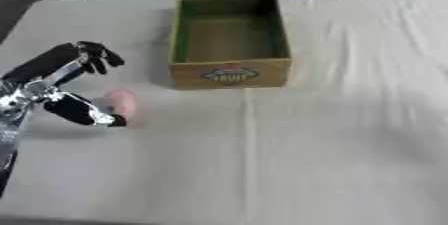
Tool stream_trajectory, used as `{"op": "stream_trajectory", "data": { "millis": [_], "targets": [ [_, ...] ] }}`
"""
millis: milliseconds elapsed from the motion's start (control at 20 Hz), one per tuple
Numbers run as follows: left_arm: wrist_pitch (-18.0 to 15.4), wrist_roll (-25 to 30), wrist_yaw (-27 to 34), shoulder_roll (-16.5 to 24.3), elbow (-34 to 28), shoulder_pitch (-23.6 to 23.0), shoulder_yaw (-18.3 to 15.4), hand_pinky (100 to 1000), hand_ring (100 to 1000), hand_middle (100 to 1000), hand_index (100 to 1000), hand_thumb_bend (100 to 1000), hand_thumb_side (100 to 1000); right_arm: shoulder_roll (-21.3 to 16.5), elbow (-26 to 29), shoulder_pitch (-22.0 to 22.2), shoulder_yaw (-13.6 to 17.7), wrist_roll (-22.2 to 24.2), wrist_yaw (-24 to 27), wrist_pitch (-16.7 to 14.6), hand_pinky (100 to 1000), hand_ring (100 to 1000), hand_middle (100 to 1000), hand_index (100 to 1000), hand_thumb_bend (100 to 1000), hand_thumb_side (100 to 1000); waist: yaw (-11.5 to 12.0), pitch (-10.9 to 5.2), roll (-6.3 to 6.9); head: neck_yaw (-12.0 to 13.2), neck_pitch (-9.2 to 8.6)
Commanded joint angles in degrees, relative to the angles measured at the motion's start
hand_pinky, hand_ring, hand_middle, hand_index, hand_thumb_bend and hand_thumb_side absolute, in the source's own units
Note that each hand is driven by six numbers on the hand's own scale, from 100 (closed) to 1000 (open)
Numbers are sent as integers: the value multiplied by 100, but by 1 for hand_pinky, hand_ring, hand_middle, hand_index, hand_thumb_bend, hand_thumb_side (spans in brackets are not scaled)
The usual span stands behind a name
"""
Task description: Pick up objects on the table and place them in the box.
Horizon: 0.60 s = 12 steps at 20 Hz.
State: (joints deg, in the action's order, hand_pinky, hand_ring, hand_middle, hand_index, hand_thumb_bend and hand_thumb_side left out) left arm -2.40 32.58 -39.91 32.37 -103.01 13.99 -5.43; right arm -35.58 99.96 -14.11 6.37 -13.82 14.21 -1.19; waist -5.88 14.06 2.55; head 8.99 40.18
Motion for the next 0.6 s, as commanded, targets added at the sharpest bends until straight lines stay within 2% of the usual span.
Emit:
{"op": "stream_trajectory", "data": {
  "millis": [50, 350, 550, 600],
  "targets": [
    [44, 51, -245, 207, 137, 16, 16, 673, 638, 710, 820, 769, 250, -138, 100, -58, 70, 9, 13, -7, 643, 709, 713, 841, 100, 277, -5, -100, -13, 24, -49],
    [299, -632, -524, 63, 593, 105, 145, 663, 629, 721, 824, 724, 230, -122, 99, -61, 65, 18, 16, -7, 643, 709, 713, 841, 100, 277, -34, -91, -34, 34, -62],
    [272, -770, -494, -3, 762, 163, 233, 645, 606, 692, 799, 678, 213, -114, 98, -59, 66, 17, 18, -7, 643, 709, 713, 841, 100, 276, -55, -85, -44, 43, -65],
    [253, -766, -469, -11, 795, 174, 256, 636, 594, 677, 784, 644, 192, -113, 98, -61, 65, 18, 19, -6, 643, 709, 713, 841, 100, 276, -57, -84, -46, 47, -65]
  ]
}}
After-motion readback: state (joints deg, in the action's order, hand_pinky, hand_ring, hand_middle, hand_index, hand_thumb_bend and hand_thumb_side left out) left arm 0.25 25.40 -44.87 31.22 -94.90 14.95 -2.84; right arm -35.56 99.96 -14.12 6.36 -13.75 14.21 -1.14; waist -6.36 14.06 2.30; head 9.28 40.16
